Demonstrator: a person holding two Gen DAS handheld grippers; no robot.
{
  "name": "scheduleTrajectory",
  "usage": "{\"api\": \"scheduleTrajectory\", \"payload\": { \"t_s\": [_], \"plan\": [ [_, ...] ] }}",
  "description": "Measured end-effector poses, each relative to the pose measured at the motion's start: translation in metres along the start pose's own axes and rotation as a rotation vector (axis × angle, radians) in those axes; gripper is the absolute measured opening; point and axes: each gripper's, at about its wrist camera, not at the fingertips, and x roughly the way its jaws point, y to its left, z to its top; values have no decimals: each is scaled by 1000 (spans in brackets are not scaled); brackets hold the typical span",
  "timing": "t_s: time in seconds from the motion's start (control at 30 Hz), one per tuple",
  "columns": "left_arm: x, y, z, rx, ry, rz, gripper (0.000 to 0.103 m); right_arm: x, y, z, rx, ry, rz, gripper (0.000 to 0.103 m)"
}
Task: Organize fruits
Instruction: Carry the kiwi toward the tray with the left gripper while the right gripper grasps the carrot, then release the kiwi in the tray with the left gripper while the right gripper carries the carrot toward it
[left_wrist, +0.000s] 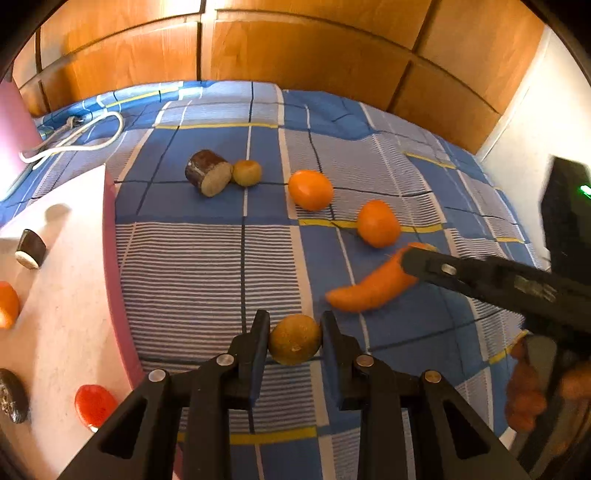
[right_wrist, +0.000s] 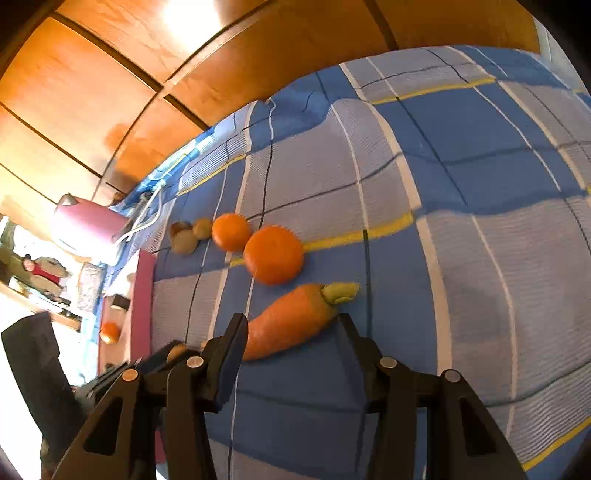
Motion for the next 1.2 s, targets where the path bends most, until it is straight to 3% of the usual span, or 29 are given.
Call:
{"api": "scheduleTrajectory", "payload": {
  "t_s": [0.33, 0.4, 0.67, 0.9, 1.2],
  "plan": [
    [-40, 10, -10, -24, -75, -54, 28, 22, 20, 16, 19, -2, -151, 51],
    [-48, 15, -11, -38, -92, -62, 28, 24, 29, 15, -35, -3, -209, 45],
    [-73, 41, -19, -106, -138, -79, 28, 31, 33, 12, -118, 67, -157, 45],
    [-97, 99, -20, -226, -202, 22, 28, 33, 34, 14, -142, 102, -158, 46],
    [-93, 164, -30, -334, -165, 210, 29, 32, 38, 10, -178, 49, -158, 46]
  ]
}}
